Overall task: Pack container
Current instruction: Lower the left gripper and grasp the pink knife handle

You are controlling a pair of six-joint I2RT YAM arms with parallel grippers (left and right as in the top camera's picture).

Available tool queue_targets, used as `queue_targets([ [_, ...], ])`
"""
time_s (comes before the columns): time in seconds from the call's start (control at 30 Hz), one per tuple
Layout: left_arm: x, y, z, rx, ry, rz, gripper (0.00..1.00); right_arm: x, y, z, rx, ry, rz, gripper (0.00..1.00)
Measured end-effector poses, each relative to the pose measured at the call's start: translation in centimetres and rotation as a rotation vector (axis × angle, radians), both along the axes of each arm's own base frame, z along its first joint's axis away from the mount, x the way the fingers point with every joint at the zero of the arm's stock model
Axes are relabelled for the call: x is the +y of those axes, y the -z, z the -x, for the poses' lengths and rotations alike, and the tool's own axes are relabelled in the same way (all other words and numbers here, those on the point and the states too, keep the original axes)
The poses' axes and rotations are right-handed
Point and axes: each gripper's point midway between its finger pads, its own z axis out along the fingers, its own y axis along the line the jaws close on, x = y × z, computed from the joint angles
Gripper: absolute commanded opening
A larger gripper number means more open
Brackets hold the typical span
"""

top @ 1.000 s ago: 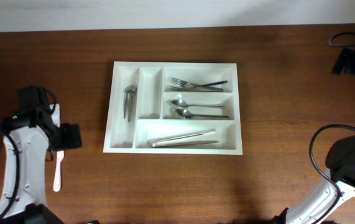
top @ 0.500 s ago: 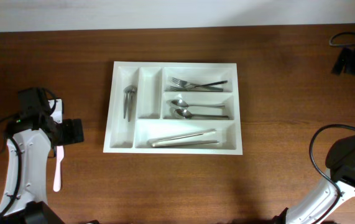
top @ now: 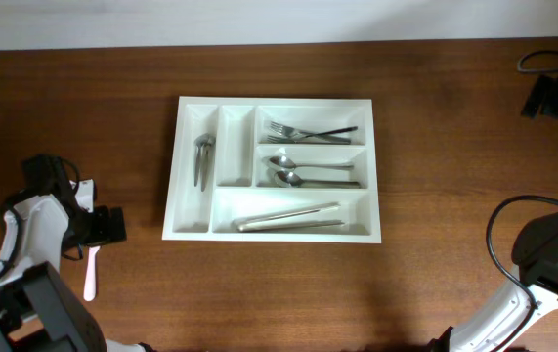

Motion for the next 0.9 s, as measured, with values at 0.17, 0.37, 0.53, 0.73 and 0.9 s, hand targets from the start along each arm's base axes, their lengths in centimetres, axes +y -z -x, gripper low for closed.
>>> queue_targets([
  [0.17,-0.1,1.0,0.3,0.041,0.044,0.015,0.99,0.0,0.0,0.0,0.000,0.000,0.000,0.99],
  [0.37,-0.1,2.0,1.1,0.086,0.049,0.033,0.99,0.0,0.0,0.0,0.000,0.000,0.000,0.99],
  [0.53,0.2,2.5,2.4,0.127,0.034,0.050,0.99,0.0,0.0,0.0,0.000,0.000,0.000,0.99],
  [0.73,0.6,3.1,3.9,0.151,0.000,0.068,0.99,0.0,0.0,0.0,0.000,0.000,0.000,0.99],
  [0.9,0.9,3.2,3.8,0.138,0.004,0.061,1.00,0.0,0.0,0.0,0.000,0.000,0.000,0.99],
])
